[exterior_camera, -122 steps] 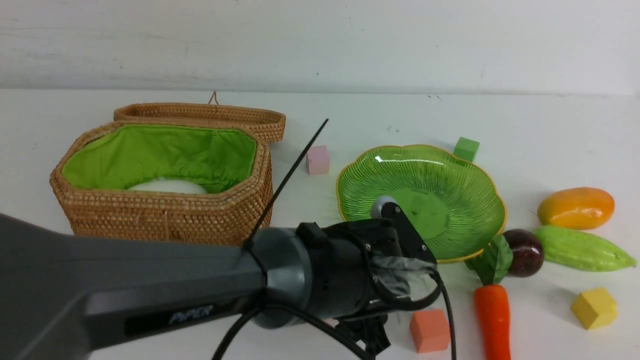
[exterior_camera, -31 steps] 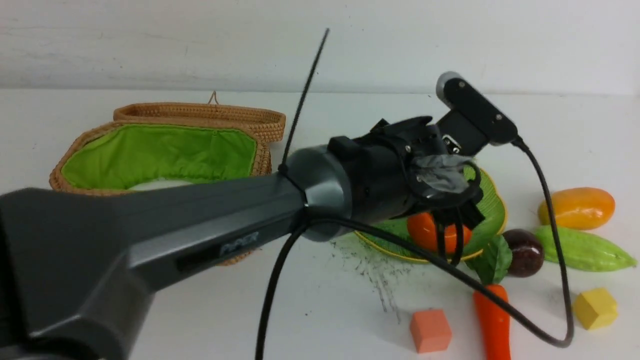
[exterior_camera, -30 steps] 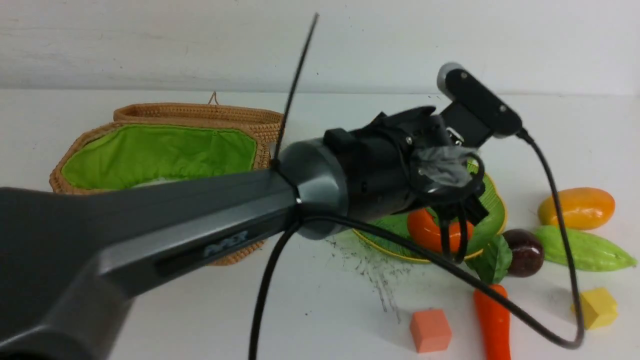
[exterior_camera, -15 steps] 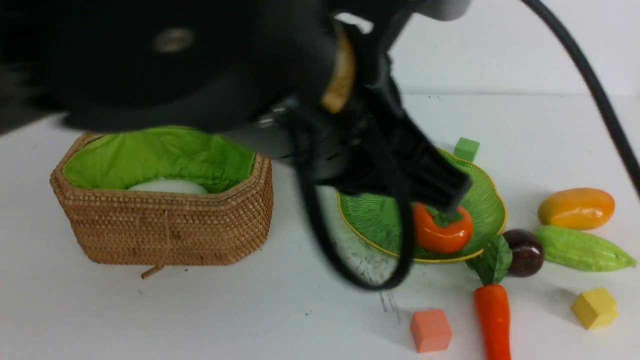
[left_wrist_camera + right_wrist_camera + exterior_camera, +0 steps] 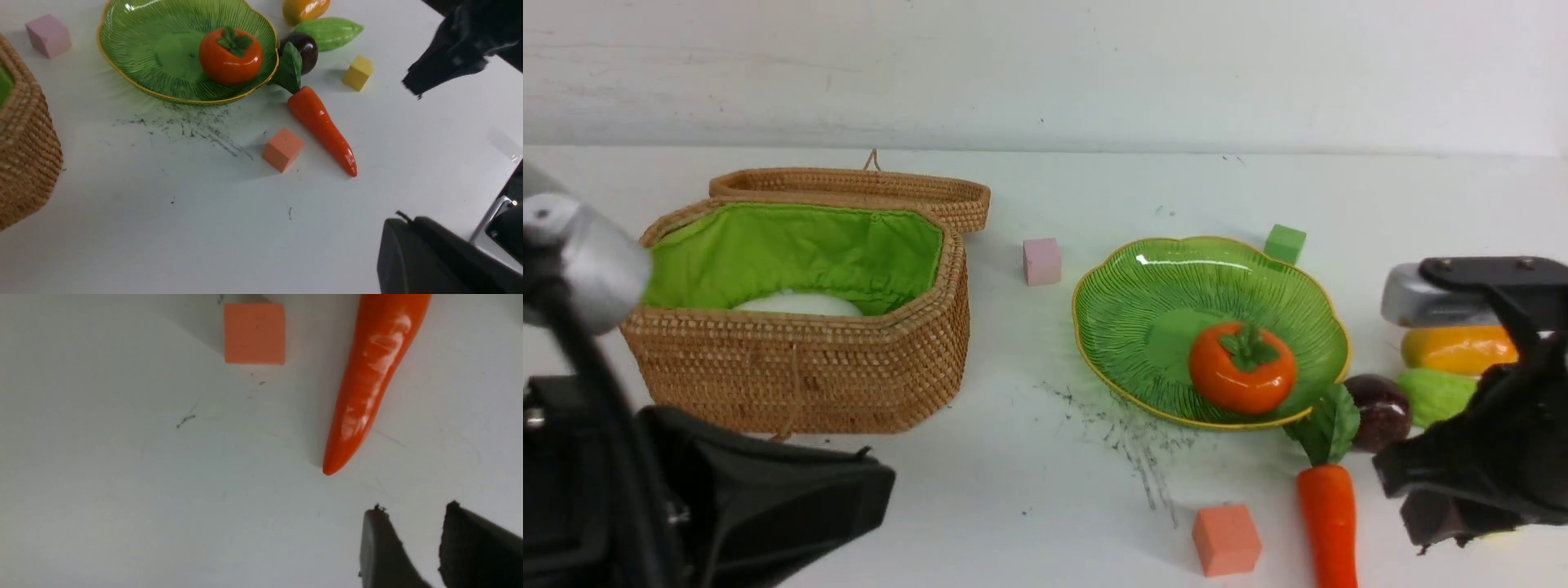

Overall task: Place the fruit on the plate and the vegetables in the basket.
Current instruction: Use the right arm to grab a carrot and put it into the left basket

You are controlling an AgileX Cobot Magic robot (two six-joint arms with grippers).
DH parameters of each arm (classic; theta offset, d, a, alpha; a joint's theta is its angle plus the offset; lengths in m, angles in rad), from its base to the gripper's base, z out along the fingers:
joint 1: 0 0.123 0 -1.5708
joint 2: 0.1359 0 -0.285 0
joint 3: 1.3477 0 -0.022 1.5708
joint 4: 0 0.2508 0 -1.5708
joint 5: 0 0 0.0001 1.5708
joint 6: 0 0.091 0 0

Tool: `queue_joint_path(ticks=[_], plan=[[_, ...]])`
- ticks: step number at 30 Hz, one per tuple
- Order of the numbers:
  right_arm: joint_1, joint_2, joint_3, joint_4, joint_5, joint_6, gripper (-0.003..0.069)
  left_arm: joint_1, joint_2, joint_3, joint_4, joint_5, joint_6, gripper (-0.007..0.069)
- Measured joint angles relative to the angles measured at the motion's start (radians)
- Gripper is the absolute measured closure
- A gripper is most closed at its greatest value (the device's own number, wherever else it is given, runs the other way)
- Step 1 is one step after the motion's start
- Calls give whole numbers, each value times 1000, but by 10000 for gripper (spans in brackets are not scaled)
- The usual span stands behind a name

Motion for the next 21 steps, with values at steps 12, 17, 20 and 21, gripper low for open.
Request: queue_joint_path(ticks=[12, 17, 20, 21], plan=[[-54, 363, 24, -30, -239, 78, 253, 0, -100, 3, 19, -45, 0, 638], [-85, 455, 26, -27, -282, 79, 258, 0, -102, 3, 21, -45, 0, 638], [-86, 482, 25, -20, -303, 79, 281, 0, -102, 3, 21, -45, 0, 638], [-86, 484, 24, -19, -307, 79, 293, 0, -102, 3, 21, -45, 0, 638]])
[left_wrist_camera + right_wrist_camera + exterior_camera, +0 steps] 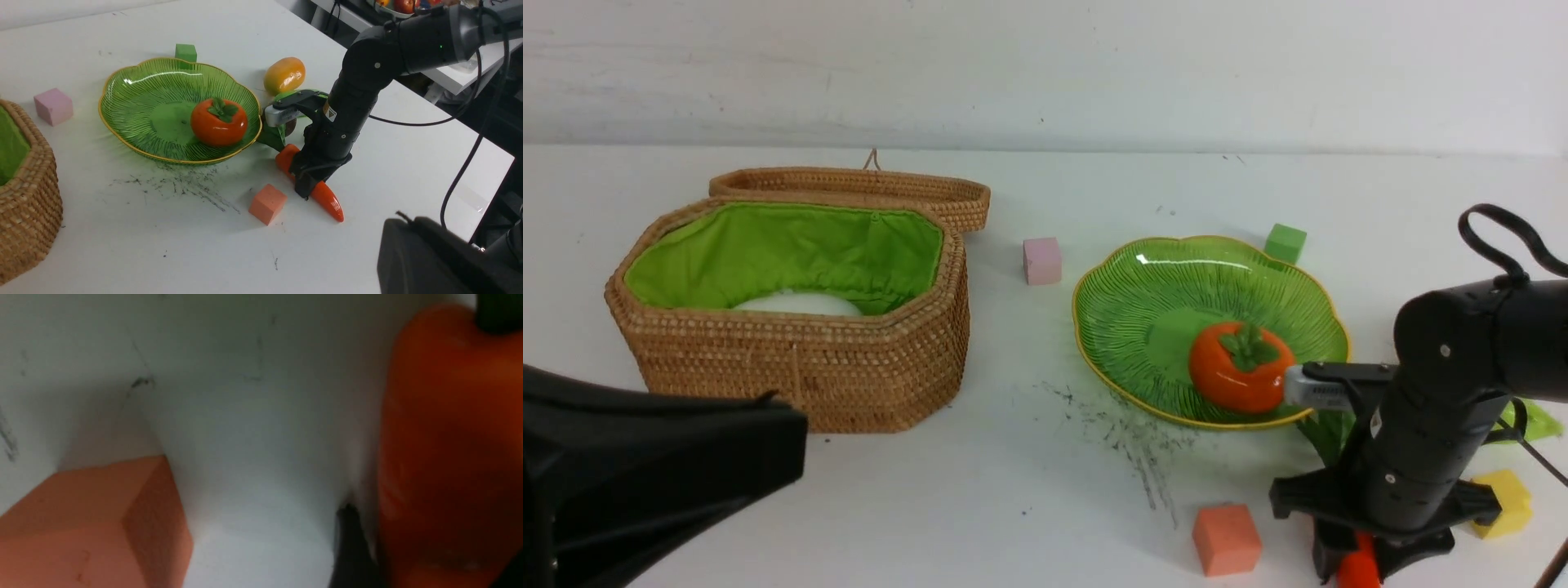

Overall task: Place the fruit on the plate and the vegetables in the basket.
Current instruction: Use the right arm to grab a carrot and put it into the left basket

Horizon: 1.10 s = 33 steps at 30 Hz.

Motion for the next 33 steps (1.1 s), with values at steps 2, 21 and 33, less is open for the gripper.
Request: queue_joint_path(ticks=[2, 21, 33], plan=[[0, 3, -1, 1, 0, -1, 319, 0, 0, 0, 0, -1, 0, 638], [59, -318, -21, 46, 230, -49, 351, 0, 0, 0, 18, 11, 0, 638], [251, -268, -613, 117, 206, -312, 352, -1, -84, 0, 506, 246, -395, 638]])
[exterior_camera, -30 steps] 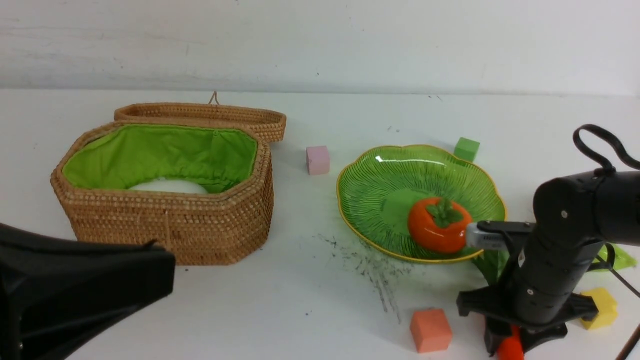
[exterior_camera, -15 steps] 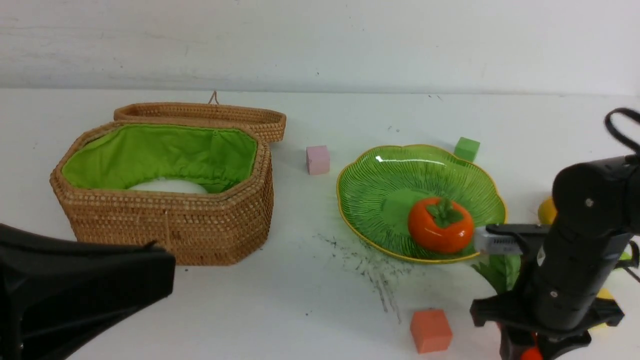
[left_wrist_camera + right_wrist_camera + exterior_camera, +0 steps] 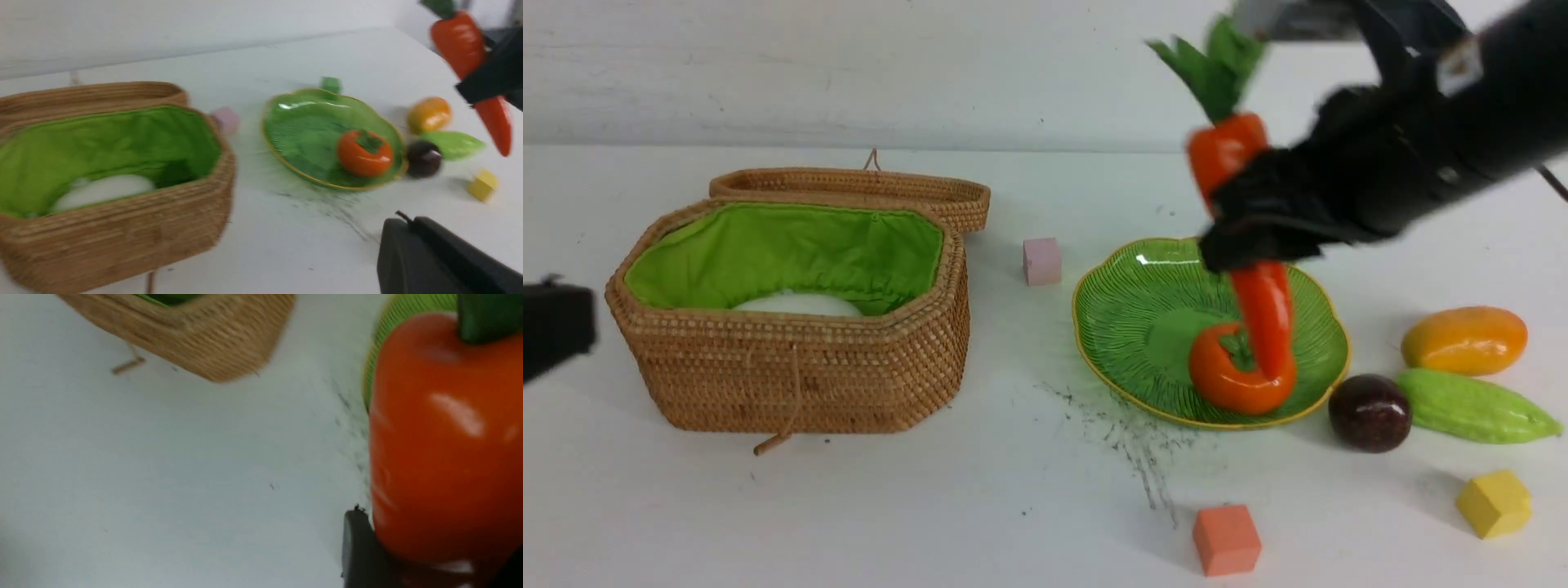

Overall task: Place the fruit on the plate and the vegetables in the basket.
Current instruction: Use the right arm to grab a carrot and put it into the left basket, then use the right arm to grab a mangosteen and put it into the right plate

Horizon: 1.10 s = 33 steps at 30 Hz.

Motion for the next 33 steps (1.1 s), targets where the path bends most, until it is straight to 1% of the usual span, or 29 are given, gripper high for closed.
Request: queue_joint_path(ticks=[3, 4, 7, 10, 13, 16, 19, 20, 22, 24, 25, 27, 28, 30, 32, 33], plan=[[76, 121, -165, 28, -49, -97, 352, 0, -31, 0, 92, 98, -98, 638], [111, 193, -249, 43, -84, -154, 352, 0, -40, 0, 114, 126, -115, 638], [167, 339, -396, 68, -170, -260, 352, 0, -48, 0, 135, 184, -130, 638], [203, 486, -514, 84, -253, -357, 352, 0, -49, 0, 136, 196, -132, 637], [214, 577, -564, 87, -310, -436, 352, 0, -49, 0, 136, 196, -132, 637], [224, 675, -592, 87, -437, -529, 352, 0, -49, 0, 136, 187, -132, 635], [224, 725, -595, 87, -518, -556, 340, 0, -52, 0, 135, 182, -132, 634], [224, 751, -595, 87, -549, -561, 288, 0, -53, 0, 132, 181, -132, 634], [224, 761, -595, 86, -554, -563, 214, 0, -53, 0, 126, 181, -132, 634], [224, 763, -595, 86, -541, -565, 116, 0, -53, 0, 117, 181, -123, 634], [224, 763, -595, 86, -536, -566, 88, 0, -53, 0, 112, 181, -117, 634], [224, 757, -596, 83, -505, -569, 11, 0, -54, 0, 98, 178, -101, 634], [224, 750, -596, 78, -478, -569, -7, 0, -54, 0, 89, 171, -89, 632], [224, 729, -596, 54, -410, -556, -15, 0, -54, 0, 65, 154, -66, 632], [224, 688, -595, 31, -324, -514, 1, 0, -54, 0, 31, 120, -26, 631], [224, 655, -595, 18, -269, -477, 24, 0, -54, 0, 14, 99, -6, 631]])
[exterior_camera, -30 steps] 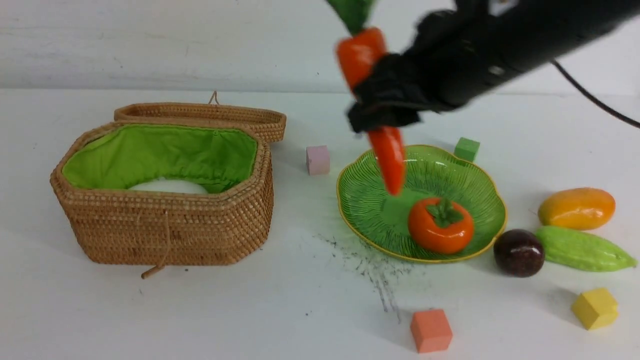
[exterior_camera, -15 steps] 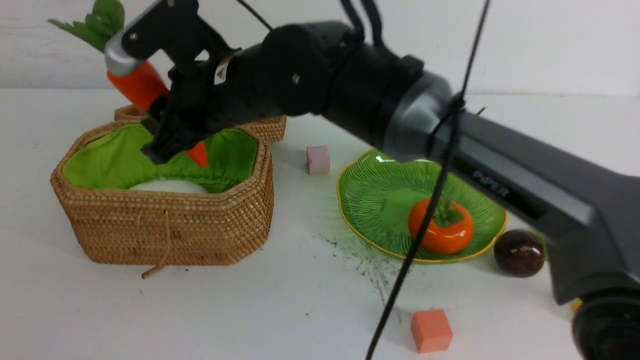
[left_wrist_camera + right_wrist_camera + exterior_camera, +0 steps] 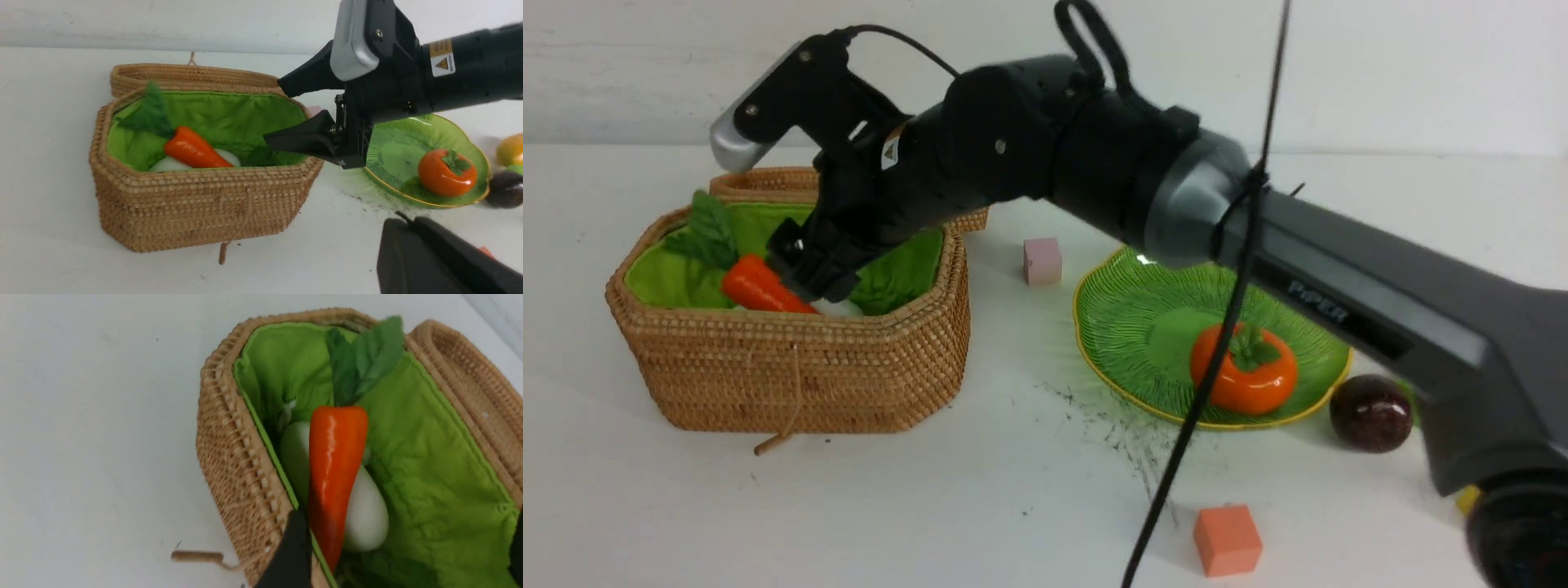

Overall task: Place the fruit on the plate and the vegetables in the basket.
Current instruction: Use the right arm to grab a mangosteen and put it into the right plate

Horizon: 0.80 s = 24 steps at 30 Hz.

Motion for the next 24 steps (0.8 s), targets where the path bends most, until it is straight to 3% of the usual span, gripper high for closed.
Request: queue_joint_path(ticks=[3, 5, 8, 12, 17, 19, 24], plan=[[0, -103, 0, -49, 165, 104, 102, 0, 0, 0, -58, -51, 62, 631], [0, -207, -3, -132, 331, 178, 204, 0, 0, 0, -132, -107, 133, 630], [-6, -338, 21, -283, 492, 286, 423, 0, 0, 0, -235, -189, 236, 629], [-58, -486, 151, -379, 514, 431, 643, 0, 0, 0, -351, -245, 318, 629], [-204, -670, 414, -399, 515, 501, 674, 0, 10, 0, -434, -278, 378, 629], [-339, -794, 614, -398, 515, 525, 672, 0, 39, 0, -464, -295, 406, 627], [-531, -872, 889, -349, 517, 522, 655, 0, 102, 0, -483, -315, 420, 627]])
